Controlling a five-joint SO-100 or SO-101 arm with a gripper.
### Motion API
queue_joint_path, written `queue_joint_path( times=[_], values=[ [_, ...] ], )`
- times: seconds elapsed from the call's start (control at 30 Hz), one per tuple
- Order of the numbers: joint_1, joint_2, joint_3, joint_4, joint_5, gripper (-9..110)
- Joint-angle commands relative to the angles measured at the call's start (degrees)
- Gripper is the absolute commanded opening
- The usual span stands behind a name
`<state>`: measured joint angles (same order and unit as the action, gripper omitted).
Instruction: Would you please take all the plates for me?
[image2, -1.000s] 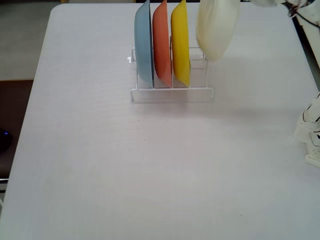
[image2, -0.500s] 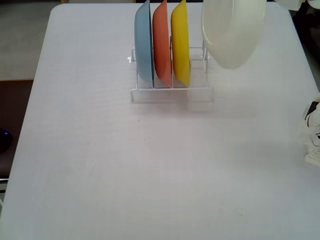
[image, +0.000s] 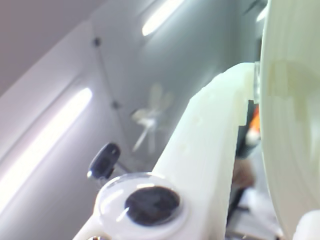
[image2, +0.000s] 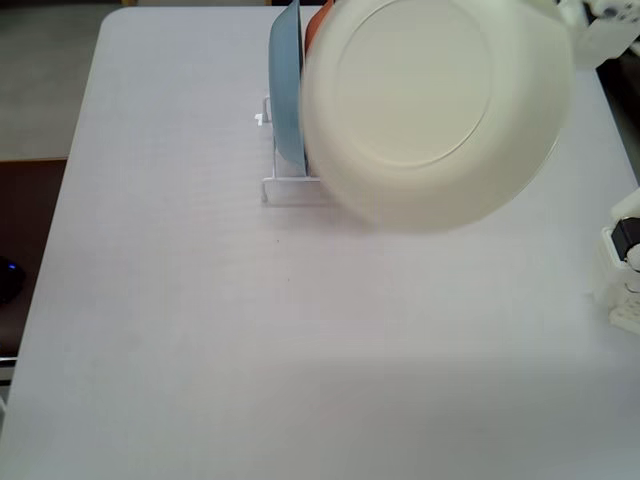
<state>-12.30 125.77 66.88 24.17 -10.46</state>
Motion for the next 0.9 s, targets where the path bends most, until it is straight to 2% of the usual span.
queue_joint_path(
  times=[0.0, 0.4, 0.87],
  values=[
    [-3.1, 1.1, 7.4, -15.8, 1.0, -1],
    [-4.9, -7.9, 15.0, -34.4, 3.3, -1],
    [-4.4, -8.2, 19.1, -38.7, 3.3, 0]
  ],
)
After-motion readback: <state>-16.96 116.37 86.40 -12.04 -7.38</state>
